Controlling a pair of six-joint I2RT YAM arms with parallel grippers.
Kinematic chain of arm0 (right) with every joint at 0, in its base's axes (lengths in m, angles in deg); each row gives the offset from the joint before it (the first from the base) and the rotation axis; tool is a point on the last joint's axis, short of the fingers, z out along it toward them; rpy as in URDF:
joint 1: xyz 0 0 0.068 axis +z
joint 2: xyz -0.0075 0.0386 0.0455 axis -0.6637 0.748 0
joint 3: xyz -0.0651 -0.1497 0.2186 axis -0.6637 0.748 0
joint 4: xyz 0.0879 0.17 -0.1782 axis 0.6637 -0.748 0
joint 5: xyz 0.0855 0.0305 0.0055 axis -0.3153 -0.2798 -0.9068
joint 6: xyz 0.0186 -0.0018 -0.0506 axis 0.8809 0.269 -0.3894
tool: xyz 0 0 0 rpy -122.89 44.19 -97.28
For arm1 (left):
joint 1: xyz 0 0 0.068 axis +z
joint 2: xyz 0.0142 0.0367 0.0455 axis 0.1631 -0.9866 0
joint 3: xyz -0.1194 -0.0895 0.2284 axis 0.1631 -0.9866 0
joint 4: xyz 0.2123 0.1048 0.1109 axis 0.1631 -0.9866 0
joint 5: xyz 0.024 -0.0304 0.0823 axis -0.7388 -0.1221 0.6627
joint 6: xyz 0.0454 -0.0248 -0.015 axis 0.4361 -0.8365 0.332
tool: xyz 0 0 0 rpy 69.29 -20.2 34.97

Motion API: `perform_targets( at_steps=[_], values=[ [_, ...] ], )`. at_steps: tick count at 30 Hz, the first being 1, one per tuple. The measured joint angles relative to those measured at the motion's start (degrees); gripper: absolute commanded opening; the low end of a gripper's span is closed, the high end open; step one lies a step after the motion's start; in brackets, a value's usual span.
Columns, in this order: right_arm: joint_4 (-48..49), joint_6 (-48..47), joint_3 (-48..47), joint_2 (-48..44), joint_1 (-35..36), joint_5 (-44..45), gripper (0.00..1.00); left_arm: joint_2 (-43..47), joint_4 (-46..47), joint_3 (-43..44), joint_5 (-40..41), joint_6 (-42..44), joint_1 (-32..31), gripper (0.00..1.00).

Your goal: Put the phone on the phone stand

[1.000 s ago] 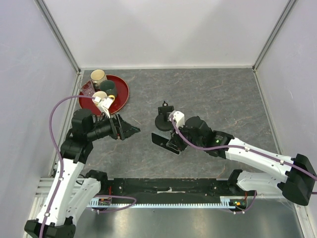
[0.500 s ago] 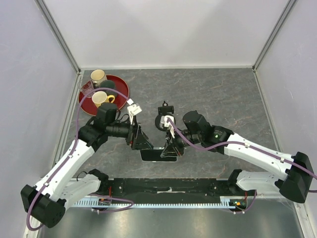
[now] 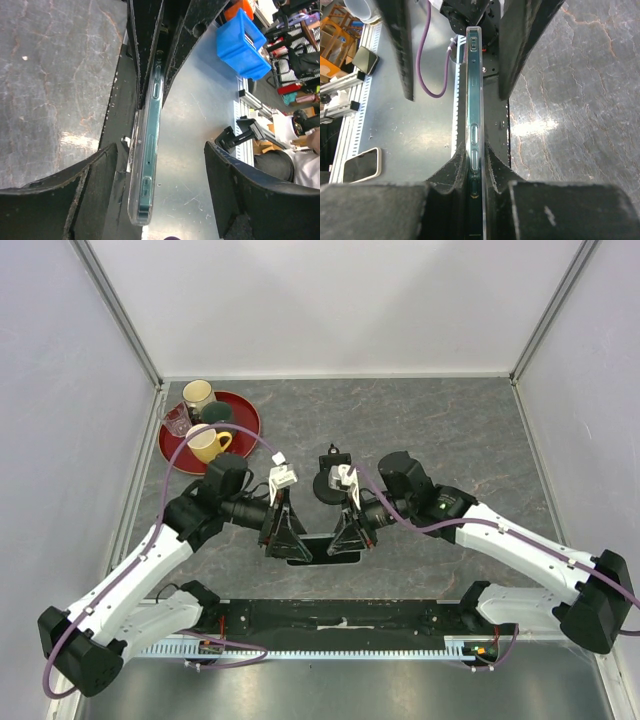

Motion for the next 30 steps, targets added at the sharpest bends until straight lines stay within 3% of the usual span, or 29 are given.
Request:
perform_targets(
  at_steps=[6,8,9,11,12,15,18,22,30],
  values=[
    [1.16,1.55,-1.55,0.00,-1.03,-2.19,0.00,-1.05,0.20,-0.35,0.92,0.24,-2.69,0.28],
    [2.10,2.25,-1.84,0.00,-1.07,-2.71,0.00,-0.66,0.74,-0.61,1.79,0.13,-2.91,0.20],
    [2.25,3.04,-1.90,0.00,-1.07,-2.56,0.10,-0.09,1.29,-0.79,2.58,0.33,-3.04,0.12],
    [2.80,4.66,-1.90,0.04,-1.18,-2.80,0.23,1.60,2.69,-1.25,3.82,0.81,-3.26,0.07],
    [3.32,5.16,-1.90,0.04,-1.20,-3.10,0.40,2.80,3.48,-1.55,4.33,1.05,-3.54,0.02],
    [6.88,7.50,-1.88,0.02,-0.98,-2.78,0.70,6.60,5.03,-2.67,6.51,0.26,-3.63,0.02],
    [11.56,10.25,-1.09,-0.35,-1.07,0.31,0.84,10.27,8.59,-4.22,8.81,-1.97,-3.52,0.02],
    [18.38,14.88,2.60,-1.88,-1.14,3.72,0.91,13.70,14.27,-6.58,11.69,-6.03,-3.52,0.02],
    [34.60,27.02,12.68,-7.63,-1.66,11.15,0.90,18.78,30.56,-13.77,19.28,-18.03,-3.52,0.02]
  ],
)
